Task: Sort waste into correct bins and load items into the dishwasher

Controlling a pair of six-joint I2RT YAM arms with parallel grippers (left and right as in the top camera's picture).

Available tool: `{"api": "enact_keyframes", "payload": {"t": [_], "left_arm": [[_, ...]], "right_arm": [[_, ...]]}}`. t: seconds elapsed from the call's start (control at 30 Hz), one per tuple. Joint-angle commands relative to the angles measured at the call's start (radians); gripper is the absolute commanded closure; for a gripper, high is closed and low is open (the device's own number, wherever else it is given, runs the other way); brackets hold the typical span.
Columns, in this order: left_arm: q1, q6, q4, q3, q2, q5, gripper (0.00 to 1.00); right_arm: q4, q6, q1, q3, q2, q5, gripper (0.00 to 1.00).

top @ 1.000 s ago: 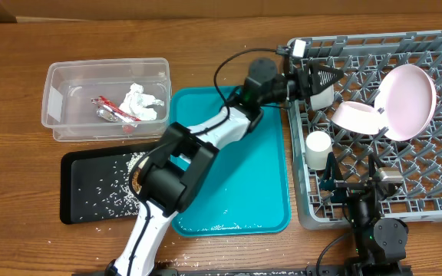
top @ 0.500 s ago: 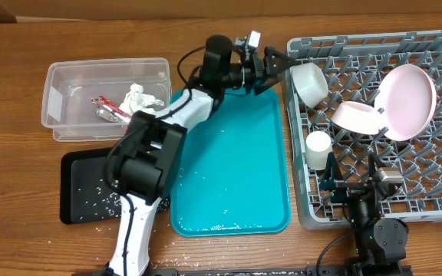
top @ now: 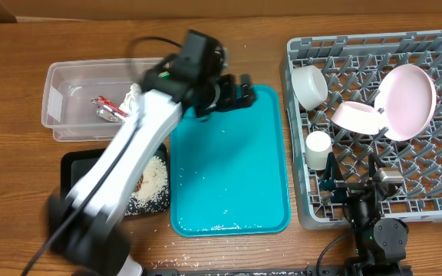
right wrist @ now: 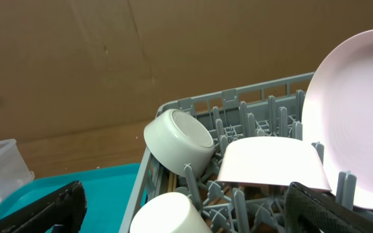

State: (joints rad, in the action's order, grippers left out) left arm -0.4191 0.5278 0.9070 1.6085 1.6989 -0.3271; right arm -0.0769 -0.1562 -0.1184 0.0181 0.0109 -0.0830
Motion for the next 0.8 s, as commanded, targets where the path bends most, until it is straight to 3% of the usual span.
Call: {"api": "enact_keyframes", "payload": {"t": [0.0,0.23,0.57,0.77], "left_arm": [[-0.026,-0.161,0.121,0.011,-0.189,0.271,0.0],[-0.084,-0.195,0.362,0.011,-0.458,0.337,0.0],[-0.084,-0.168,0.482,0.011,-0.59,0.347,0.0],[-0.079,-0.206,0.415,-0.001,-0.665,0.439,0.0]], "right_arm": [[0.005,0.004,0.004,-0.01,-0.008,-0.005,0.0],[0.005,0.004,0.004,-0.01,-0.008,-0.005,0.0],[0.005,0.004,0.004,-0.01,-0.008,-0.005,0.0],[0.005,0.004,0.004,-0.01,-0.008,-0.005,0.0]]}}
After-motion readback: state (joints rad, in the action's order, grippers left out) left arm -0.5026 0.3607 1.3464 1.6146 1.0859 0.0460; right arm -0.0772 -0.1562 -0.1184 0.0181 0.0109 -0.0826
